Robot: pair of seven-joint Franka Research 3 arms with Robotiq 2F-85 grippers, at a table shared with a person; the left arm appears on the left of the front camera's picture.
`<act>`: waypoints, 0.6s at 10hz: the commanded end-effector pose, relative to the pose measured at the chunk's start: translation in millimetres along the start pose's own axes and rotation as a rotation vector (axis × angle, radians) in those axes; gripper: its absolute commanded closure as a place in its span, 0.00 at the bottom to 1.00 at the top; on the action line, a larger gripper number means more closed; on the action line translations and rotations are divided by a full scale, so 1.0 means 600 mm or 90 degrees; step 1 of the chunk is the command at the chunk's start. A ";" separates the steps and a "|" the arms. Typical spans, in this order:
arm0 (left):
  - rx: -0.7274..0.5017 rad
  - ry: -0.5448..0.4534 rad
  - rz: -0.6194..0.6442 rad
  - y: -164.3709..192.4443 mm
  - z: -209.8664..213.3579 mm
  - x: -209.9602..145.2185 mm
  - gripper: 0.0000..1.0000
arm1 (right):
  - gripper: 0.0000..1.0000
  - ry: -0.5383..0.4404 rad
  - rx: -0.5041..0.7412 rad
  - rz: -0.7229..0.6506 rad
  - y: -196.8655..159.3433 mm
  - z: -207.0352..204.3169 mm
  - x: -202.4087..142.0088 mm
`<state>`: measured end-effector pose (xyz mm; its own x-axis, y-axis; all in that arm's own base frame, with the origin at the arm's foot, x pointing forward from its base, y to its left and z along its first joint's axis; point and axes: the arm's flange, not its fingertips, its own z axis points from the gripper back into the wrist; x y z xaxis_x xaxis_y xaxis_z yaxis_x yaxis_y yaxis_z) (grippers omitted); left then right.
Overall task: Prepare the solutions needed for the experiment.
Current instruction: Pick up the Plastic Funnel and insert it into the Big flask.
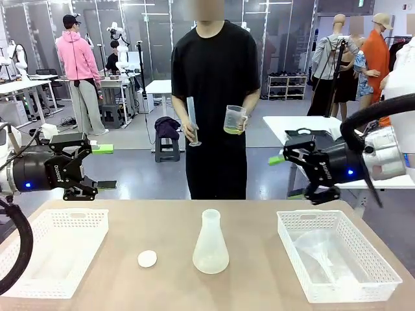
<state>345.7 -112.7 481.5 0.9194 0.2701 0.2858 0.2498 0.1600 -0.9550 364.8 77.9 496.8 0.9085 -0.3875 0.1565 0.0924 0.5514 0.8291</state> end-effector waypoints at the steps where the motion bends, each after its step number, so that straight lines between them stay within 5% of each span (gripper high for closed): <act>1: -0.018 -0.009 0.007 -0.002 -0.005 -0.006 0.00 | 0.00 0.042 -0.102 0.085 0.011 0.024 0.068; 6: -0.018 -0.009 0.007 -0.002 -0.005 -0.006 0.00 | 0.00 0.186 -0.287 0.266 -0.007 0.043 0.208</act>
<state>345.6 -113.0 481.6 0.9194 0.2704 0.2857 0.2497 0.1599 -0.9550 455.6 7.7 519.6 0.9792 0.0149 0.2025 -0.1042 0.8928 0.4383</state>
